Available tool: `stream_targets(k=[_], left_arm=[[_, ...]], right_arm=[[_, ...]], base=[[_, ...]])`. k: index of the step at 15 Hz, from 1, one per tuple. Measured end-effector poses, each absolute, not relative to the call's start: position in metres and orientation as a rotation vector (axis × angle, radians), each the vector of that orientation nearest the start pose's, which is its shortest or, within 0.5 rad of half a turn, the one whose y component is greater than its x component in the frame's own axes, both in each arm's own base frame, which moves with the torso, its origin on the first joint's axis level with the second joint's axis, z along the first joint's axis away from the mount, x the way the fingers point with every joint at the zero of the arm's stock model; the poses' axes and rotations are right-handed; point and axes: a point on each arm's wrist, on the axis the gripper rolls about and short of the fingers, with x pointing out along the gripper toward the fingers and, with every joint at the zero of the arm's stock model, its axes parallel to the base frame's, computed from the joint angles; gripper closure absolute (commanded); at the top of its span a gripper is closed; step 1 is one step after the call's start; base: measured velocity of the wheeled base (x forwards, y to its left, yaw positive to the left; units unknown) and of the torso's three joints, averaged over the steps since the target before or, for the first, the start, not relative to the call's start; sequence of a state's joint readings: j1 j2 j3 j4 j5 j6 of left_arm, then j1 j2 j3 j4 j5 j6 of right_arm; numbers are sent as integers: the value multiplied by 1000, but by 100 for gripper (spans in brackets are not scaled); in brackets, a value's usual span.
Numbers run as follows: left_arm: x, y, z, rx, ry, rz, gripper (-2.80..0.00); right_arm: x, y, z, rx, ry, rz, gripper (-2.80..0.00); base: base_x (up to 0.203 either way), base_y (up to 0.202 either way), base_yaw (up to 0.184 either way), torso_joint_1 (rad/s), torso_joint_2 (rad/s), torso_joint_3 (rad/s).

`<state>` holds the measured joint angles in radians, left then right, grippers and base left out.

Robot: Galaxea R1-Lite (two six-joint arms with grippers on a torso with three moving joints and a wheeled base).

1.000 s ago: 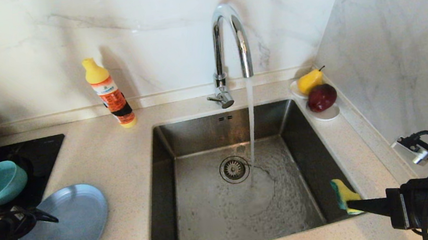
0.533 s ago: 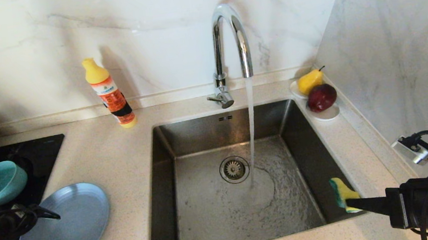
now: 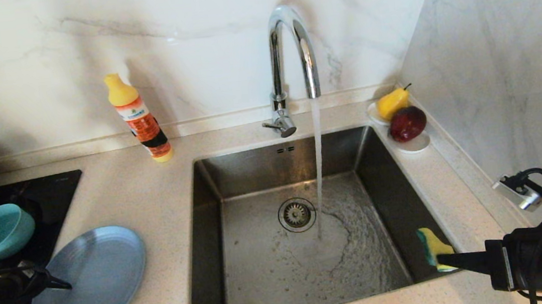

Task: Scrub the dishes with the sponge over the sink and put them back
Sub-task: Wash the plate

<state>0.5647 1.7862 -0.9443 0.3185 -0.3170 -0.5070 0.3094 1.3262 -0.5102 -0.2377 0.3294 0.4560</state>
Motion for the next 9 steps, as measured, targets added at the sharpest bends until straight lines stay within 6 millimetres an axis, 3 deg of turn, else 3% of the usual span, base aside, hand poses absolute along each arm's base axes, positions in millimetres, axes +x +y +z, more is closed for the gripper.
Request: stream_targets(k=[9], left_arm=[[228,166,123,-977,946,562,0]], right_arm=[[177,65,163,434,710,481,0]], base=[[0,0,0,0,0,0]])
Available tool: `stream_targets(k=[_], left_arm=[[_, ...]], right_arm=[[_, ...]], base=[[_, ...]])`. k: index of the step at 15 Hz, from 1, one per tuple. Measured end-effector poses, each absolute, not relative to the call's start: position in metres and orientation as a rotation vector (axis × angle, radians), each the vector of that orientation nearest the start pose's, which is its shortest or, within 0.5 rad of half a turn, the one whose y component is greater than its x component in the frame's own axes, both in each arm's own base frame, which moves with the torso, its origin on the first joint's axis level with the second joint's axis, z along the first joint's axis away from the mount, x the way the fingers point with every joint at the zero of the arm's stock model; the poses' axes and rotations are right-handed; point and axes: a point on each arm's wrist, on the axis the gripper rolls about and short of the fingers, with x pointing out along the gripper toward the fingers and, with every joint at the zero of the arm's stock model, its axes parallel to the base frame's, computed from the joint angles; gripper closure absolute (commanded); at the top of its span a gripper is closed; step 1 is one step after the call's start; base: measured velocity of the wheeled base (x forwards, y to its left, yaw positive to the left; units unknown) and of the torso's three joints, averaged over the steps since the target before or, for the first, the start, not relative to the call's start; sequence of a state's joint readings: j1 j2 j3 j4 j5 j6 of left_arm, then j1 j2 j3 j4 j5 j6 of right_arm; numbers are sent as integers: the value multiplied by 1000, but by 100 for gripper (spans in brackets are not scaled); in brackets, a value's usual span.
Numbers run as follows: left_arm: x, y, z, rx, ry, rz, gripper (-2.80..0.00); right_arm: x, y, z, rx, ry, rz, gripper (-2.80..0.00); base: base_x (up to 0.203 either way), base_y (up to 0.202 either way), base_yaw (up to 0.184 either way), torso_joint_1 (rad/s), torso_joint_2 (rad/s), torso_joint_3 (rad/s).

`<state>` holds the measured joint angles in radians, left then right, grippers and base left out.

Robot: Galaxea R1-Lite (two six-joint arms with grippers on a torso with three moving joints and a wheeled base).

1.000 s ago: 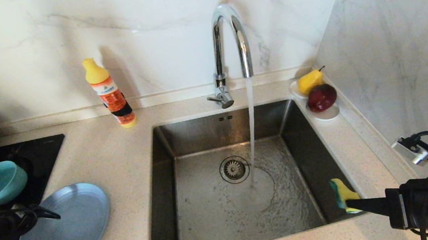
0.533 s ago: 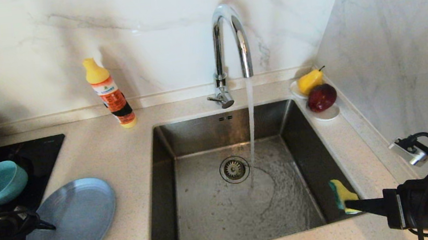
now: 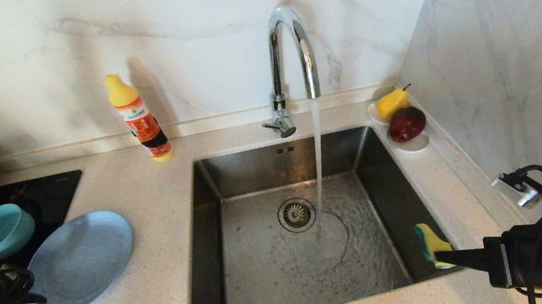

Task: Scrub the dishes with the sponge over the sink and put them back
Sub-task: Wash the plate

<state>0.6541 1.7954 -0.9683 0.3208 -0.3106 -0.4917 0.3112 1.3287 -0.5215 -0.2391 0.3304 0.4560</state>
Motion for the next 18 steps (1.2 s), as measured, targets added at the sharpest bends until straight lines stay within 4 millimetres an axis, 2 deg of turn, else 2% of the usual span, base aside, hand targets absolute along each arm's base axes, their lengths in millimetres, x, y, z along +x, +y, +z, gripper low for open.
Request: stream_targets(k=[4,10,13,18], left_arm=[[221,169,132,-976,915,575,0],[207,156,167,-932,800,542,0],[209,151,162,-931,827,516,0],[215,153,135,-877,910,467,0]], right_arm=[[178,65,160,434,721,479,0],[178,66,162,431,716,484,0],[177,66,158,431,732,481,0],[177,66,156,429,741,482,0]], base=[[0,0,0,0,0,0],[0,0,0,0,0,0],[0,0,0,0,0,0],[0,0,0,0,0,0]])
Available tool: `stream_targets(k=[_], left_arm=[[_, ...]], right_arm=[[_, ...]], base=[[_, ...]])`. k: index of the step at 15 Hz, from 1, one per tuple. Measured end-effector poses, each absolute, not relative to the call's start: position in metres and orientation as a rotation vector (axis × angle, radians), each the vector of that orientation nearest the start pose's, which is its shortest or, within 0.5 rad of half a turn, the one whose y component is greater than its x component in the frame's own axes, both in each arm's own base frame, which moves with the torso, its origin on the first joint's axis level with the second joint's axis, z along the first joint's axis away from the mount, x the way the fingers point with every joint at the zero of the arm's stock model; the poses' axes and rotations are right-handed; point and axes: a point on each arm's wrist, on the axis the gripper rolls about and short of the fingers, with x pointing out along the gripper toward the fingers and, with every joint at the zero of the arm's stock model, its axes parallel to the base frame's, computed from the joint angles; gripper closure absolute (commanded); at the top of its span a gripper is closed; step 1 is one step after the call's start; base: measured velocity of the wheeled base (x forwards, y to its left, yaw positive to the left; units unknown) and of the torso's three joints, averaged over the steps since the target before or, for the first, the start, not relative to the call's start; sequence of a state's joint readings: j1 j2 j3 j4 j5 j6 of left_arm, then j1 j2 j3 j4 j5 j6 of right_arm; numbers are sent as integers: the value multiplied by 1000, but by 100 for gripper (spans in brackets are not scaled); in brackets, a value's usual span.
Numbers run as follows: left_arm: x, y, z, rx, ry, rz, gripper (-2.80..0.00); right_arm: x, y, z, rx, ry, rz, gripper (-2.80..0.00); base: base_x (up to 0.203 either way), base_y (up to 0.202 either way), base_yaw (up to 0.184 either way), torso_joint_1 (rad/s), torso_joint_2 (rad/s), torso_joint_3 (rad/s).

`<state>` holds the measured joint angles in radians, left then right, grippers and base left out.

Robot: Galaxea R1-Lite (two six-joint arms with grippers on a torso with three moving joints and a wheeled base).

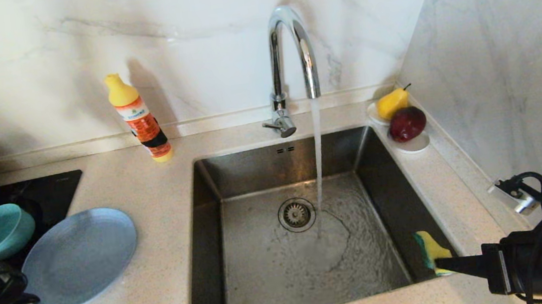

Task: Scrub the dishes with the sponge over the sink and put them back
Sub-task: Wash the plate

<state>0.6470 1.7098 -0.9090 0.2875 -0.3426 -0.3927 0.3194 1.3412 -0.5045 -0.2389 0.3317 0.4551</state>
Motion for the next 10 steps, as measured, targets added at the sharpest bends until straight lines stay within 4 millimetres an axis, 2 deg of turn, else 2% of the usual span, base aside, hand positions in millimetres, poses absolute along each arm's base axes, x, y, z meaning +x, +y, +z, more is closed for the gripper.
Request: stream_targets(k=[1,2,4,10], left_arm=[[218,156,128,-862,921,456,0],[221,158,123,-854,928,450,-280],[223,158,116,-858,953,447,-280],[227,159,116,-907,940,394,-280]], right_arm=[[177,66,155,429,744,482,0],[178,67,156,428,744,483,0],[179,67,155,428,747,483,0],[181,68,154,427,756,480,0]], base=[[0,0,0,0,0,0],[0,0,0,0,0,0],[0,0,0,0,0,0],[0,0,0,0,0,0]])
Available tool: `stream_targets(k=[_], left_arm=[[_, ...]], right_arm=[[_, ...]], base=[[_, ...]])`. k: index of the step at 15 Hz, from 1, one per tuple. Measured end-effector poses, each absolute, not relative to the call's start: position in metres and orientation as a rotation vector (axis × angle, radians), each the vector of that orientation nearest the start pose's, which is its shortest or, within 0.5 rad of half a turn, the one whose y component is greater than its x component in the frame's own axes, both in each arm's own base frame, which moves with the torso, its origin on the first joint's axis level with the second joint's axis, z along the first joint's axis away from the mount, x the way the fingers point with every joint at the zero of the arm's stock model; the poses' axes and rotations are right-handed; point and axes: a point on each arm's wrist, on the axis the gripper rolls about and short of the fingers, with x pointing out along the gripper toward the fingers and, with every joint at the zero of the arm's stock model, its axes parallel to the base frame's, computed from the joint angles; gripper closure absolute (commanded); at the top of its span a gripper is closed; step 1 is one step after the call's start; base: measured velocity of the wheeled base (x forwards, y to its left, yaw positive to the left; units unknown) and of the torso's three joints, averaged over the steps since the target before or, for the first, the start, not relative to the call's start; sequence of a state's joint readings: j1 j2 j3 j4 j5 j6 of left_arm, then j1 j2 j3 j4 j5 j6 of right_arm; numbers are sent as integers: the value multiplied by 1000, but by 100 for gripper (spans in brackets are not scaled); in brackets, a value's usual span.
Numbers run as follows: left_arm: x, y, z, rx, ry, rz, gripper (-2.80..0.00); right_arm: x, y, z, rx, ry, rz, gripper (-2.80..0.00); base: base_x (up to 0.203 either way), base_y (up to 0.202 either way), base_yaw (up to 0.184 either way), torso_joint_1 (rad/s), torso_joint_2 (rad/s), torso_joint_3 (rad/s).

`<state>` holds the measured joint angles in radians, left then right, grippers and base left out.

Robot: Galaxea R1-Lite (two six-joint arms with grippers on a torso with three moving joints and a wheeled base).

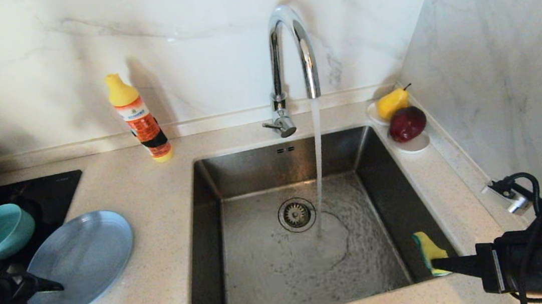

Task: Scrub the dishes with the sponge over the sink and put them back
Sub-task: Wash the plate

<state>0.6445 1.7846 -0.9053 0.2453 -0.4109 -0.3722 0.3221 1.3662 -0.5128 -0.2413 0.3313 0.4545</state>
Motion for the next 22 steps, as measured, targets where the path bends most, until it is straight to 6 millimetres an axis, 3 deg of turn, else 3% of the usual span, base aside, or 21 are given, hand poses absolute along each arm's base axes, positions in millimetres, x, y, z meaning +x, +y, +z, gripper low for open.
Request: stream_targets(k=[5,6,18,22], left_arm=[[227,159,119,-914,913,378,-280],[227,159,119,-914,912,379,0],[240,153,107,-828,958,457,0],[234,150,118,-822,936,474,0]], right_arm=[[181,68,153,425,758,479,0],[181,68,153,425,759,478,0],[183,69,156,433,721,488,0],[181,68,156,432,717,490,0]], base=[[0,0,0,0,0,0],[0,0,0,0,0,0],[0,0,0,0,0,0],[0,0,0,0,0,0]])
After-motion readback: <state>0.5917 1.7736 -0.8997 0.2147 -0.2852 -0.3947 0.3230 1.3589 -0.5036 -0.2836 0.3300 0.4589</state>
